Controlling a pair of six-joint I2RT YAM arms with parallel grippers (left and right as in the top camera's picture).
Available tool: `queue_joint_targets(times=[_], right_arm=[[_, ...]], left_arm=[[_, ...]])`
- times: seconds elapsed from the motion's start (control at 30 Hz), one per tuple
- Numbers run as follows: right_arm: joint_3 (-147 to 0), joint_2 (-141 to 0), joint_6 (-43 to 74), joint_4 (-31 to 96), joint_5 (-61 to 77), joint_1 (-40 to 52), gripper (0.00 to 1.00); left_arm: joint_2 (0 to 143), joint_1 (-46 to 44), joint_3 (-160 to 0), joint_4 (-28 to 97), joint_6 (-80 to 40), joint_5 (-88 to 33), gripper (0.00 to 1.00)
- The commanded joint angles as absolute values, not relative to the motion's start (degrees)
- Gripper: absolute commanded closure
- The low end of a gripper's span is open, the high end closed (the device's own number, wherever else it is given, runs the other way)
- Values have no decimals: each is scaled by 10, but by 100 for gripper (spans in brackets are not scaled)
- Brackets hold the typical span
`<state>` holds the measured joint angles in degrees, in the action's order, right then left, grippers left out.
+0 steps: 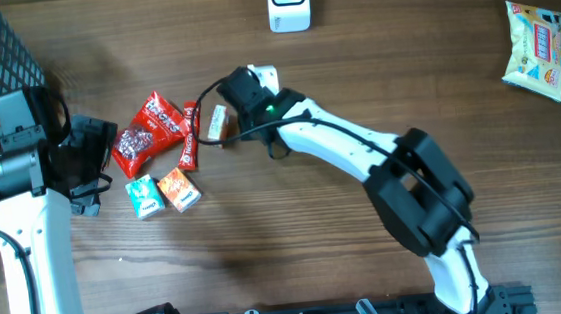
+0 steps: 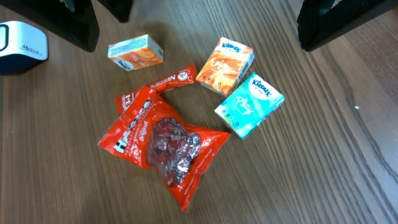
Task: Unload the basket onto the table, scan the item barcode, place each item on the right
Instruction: 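Reach the right gripper to the orange Kleenex pack and grasp it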
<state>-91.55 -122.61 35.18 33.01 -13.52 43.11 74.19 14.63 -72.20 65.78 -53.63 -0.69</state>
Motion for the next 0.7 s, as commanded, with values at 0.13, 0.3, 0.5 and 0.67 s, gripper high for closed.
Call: queue_joint_targets(times=[0.13, 0.3, 0.5, 0.67], right_arm=[[-922, -1183, 306, 255, -30, 437, 25], [-922, -1184, 384, 244, -39, 445, 20], [-922, -1197, 531, 245, -103, 463, 16], [-922, -1217, 603, 227, -123, 480, 14]], left_arm=[[743, 149, -724, 658, -529, 1, 0], [743, 149, -724, 658, -529, 1, 0], [743, 149, -724, 659, -529, 1, 0], [743, 149, -724, 659, -529, 1, 0]])
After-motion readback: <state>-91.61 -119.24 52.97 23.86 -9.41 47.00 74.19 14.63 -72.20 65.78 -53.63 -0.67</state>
